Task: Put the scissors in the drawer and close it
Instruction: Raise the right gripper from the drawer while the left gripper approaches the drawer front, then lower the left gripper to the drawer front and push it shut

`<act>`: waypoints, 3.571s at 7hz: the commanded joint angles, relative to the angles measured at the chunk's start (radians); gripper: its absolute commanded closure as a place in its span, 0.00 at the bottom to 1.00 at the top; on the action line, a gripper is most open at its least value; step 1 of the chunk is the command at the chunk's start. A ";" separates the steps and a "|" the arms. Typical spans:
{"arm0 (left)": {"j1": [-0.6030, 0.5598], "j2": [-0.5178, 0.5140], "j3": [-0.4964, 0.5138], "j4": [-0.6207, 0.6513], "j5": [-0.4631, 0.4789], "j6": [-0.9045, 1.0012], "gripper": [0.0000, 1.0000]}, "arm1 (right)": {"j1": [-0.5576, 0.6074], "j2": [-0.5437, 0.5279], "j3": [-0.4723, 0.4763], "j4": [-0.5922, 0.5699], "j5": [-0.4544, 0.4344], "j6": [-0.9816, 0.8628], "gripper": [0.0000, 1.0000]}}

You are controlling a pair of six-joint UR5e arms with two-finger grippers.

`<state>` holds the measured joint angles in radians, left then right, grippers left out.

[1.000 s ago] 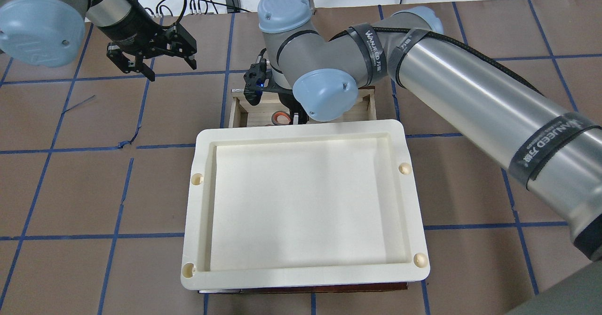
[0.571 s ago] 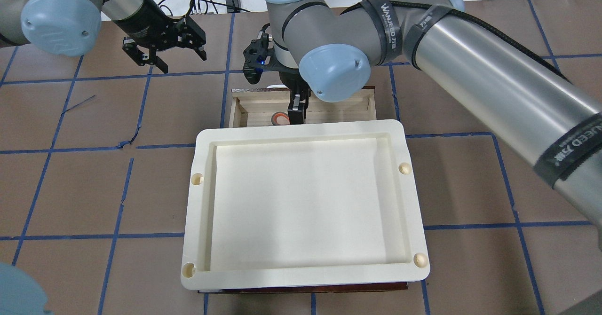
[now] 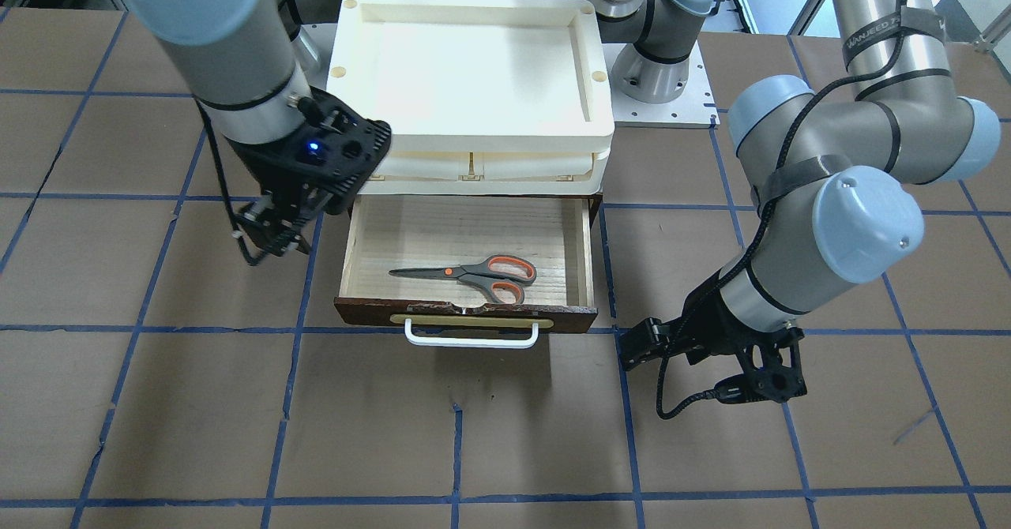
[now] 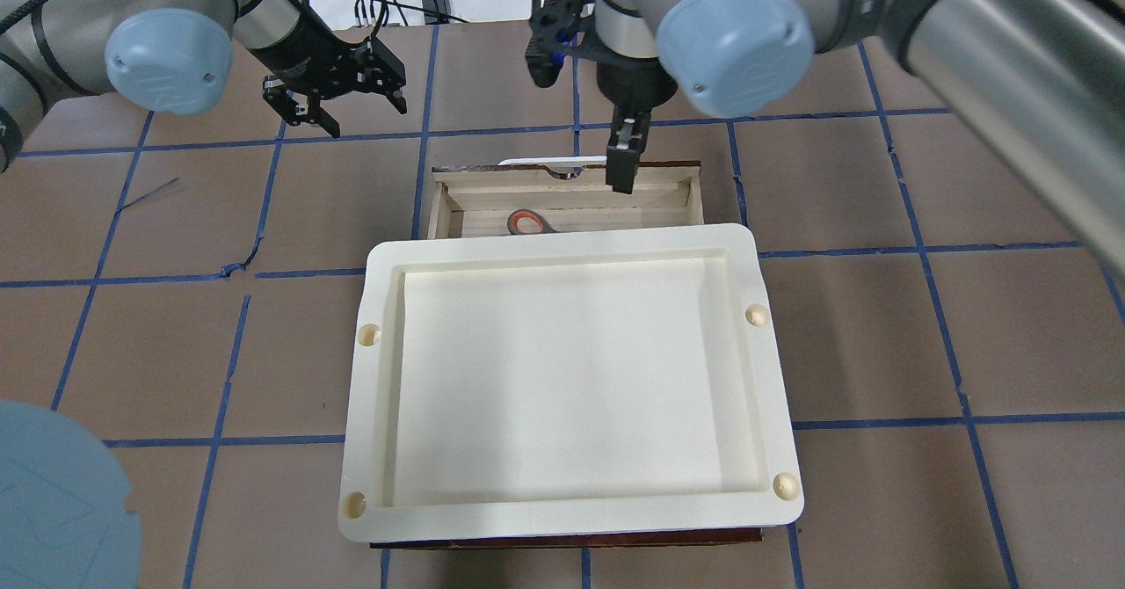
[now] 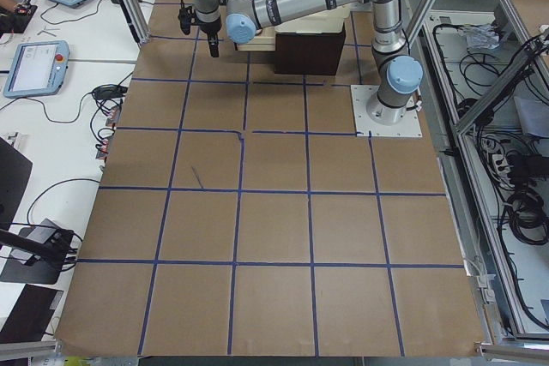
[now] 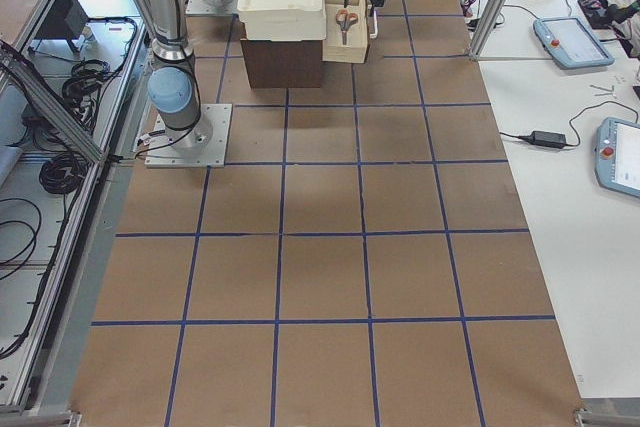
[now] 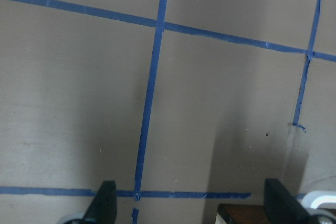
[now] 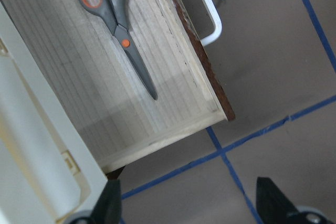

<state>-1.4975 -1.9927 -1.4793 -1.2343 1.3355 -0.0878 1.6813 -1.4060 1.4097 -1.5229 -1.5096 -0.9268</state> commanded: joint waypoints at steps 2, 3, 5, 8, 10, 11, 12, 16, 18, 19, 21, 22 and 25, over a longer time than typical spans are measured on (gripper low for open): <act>-0.061 -0.040 -0.015 0.004 -0.001 -0.058 0.00 | -0.057 -0.114 0.022 0.059 -0.015 0.457 0.00; -0.061 -0.040 -0.016 -0.002 -0.001 -0.066 0.00 | -0.064 -0.119 0.021 0.078 -0.053 0.579 0.00; -0.063 -0.025 -0.022 -0.094 0.008 -0.066 0.00 | -0.078 -0.122 0.025 0.078 -0.051 0.758 0.00; -0.064 -0.020 -0.021 -0.112 0.002 -0.095 0.00 | -0.155 -0.128 0.045 0.067 -0.046 0.787 0.00; -0.066 0.006 -0.022 -0.140 0.001 -0.104 0.00 | -0.123 -0.128 0.041 0.064 -0.041 0.862 0.00; -0.066 0.011 -0.024 -0.152 0.001 -0.104 0.00 | -0.121 -0.128 0.041 0.064 -0.041 0.862 0.00; -0.069 0.018 -0.025 -0.172 0.001 -0.104 0.00 | -0.121 -0.128 0.041 0.064 -0.040 0.862 0.00; -0.093 0.049 -0.050 -0.201 0.002 -0.106 0.00 | -0.121 -0.133 0.043 0.053 -0.037 0.861 0.00; -0.095 0.069 -0.079 -0.205 0.007 -0.107 0.00 | -0.120 -0.137 0.051 0.052 -0.032 0.896 0.00; -0.095 0.072 -0.085 -0.205 0.007 -0.115 0.00 | -0.120 -0.130 0.052 0.020 -0.037 0.896 0.00; -0.096 0.075 -0.085 -0.258 0.008 -0.116 0.00 | -0.120 -0.131 0.051 0.017 -0.047 0.895 0.00; -0.096 0.083 -0.085 -0.275 0.010 -0.116 0.00 | -0.120 -0.130 0.051 0.015 -0.049 0.889 0.00; -0.098 0.089 -0.085 -0.304 0.008 -0.139 0.00 | -0.120 -0.133 0.051 0.027 -0.049 0.899 0.00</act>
<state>-1.5943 -1.9059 -1.5646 -1.5212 1.3449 -0.2171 1.5616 -1.5363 1.4614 -1.5002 -1.5585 -0.0315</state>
